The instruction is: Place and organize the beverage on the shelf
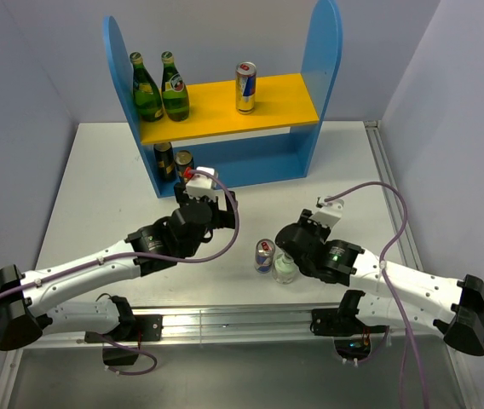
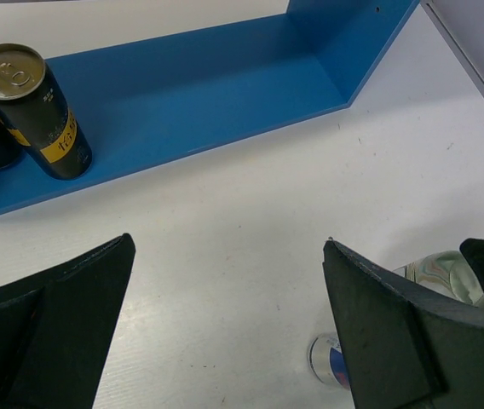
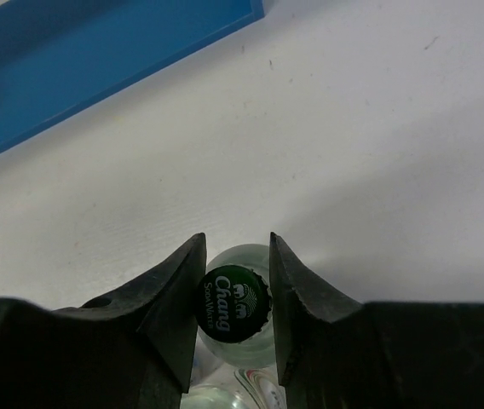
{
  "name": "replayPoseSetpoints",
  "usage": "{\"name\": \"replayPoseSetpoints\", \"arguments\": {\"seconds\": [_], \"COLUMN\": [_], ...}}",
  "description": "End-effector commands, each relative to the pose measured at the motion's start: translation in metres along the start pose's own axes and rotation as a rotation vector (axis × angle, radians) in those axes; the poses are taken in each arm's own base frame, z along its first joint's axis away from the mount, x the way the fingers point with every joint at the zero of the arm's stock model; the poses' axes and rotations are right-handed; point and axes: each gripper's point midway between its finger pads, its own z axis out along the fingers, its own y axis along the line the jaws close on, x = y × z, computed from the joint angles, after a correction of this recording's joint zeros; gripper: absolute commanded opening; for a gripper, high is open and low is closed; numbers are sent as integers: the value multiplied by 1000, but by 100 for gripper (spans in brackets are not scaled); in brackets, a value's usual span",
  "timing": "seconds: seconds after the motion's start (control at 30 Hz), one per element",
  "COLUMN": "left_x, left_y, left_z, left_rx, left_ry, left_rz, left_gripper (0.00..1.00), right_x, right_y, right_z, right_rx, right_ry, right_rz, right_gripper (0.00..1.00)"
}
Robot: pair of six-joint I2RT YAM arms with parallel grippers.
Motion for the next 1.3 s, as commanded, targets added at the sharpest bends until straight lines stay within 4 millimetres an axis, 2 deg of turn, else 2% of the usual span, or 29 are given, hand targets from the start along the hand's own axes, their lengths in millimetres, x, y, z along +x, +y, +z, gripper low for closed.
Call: {"name": "replayPoseSetpoints", "arguments": {"seconds": [0.0, 0.07, 0.3, 0.5, 0.57, 0.87, 1.0, 1.07, 1.1, 1.13, 1.2, 1.27], "left_x": [-12, -11, -7, -5, -3, -3, -2, -2, -1, -2, -2, -2], "left_y": [-1, -1, 2, 6, 7, 14, 16, 16, 17, 17, 18, 17], "left_z": [-4, -4, -5, -6, -6, -9, -10, -10, -10, -11, -11, -11], "left_rx": [7, 4, -2, -9, -13, -24, -27, -27, -29, -28, -31, -29], "left_ry": [-44, -41, -42, -45, -41, -50, -50, -51, -50, -52, -53, -54], "left_rz": [-53, -52, -51, -47, -41, -40, -40, -43, -41, -44, -45, -47], "left_gripper": [99, 99, 99, 99, 99, 99, 99, 99, 99, 99, 99, 99], "right_x": [9, 8, -8, -42, -60, -108, -126, -143, -140, -152, -152, -165], "right_y": [0, 2, 13, 38, 48, 81, 86, 93, 97, 98, 104, 107], "right_z": [7, 8, 14, 21, 26, 65, 90, 97, 106, 111, 124, 135], "right_rx": [6, 4, 3, -10, -15, -5, 24, 22, 26, 31, 36, 44], "right_ry": [17, 17, -12, -64, -89, -146, -159, -181, -169, -186, -187, -206], "right_rz": [19, 20, 4, 10, 45, 44, 43, 57, 38, 53, 39, 61], "right_gripper": [10, 1, 0, 0, 0, 0, 0, 0, 0, 0, 0, 0]}}
